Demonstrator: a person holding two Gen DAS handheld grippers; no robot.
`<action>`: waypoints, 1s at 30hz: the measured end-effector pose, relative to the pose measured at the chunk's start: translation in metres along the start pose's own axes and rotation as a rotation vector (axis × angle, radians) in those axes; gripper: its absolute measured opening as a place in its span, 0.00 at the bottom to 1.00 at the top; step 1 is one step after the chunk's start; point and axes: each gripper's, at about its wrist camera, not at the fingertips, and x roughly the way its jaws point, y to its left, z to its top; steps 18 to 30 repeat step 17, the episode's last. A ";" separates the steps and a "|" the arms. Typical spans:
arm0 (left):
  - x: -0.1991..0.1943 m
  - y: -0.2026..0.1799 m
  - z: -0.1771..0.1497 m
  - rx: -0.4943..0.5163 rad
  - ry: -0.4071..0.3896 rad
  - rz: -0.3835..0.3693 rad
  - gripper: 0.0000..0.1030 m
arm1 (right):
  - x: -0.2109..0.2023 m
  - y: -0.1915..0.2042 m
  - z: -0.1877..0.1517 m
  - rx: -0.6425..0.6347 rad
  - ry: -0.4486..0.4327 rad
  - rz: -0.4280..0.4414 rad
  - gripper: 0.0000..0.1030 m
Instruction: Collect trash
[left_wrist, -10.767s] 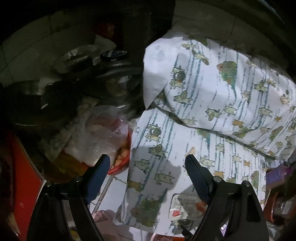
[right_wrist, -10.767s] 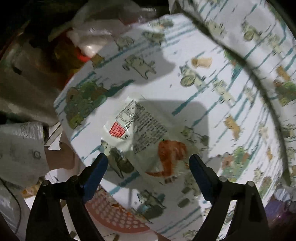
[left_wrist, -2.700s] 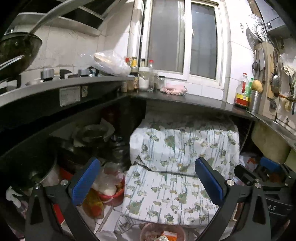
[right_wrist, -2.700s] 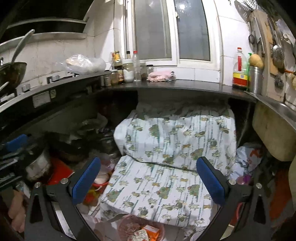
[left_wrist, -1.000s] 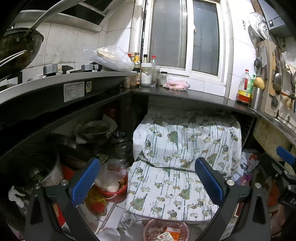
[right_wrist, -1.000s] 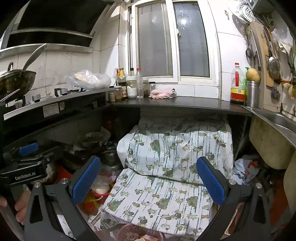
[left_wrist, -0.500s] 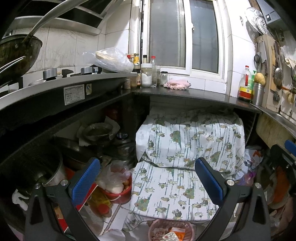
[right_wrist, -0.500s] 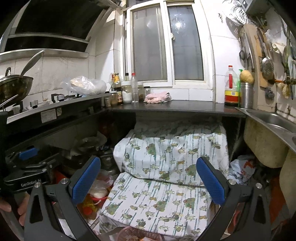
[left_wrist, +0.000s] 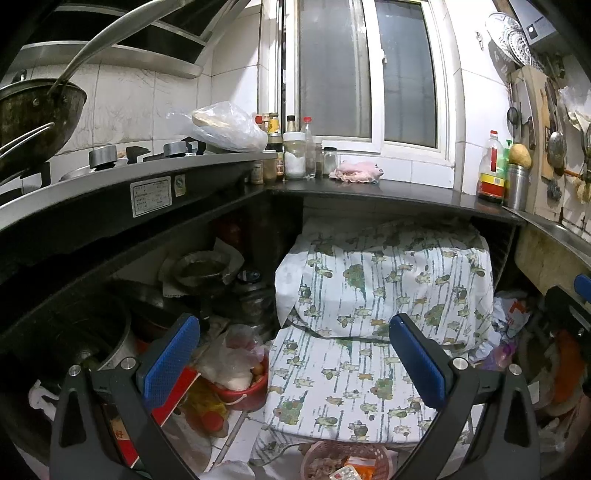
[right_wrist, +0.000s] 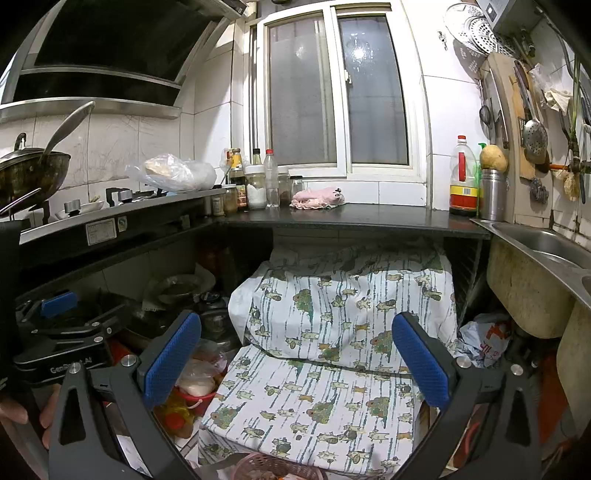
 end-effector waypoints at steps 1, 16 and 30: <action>0.000 0.000 0.000 0.000 -0.002 0.001 1.00 | 0.000 0.000 0.000 0.000 0.000 -0.001 1.00; -0.002 0.006 0.001 -0.019 -0.014 -0.002 1.00 | -0.001 -0.003 0.000 0.010 0.002 0.000 1.00; -0.001 0.009 0.001 -0.026 -0.015 -0.004 1.00 | -0.001 -0.004 0.000 0.009 0.001 0.002 1.00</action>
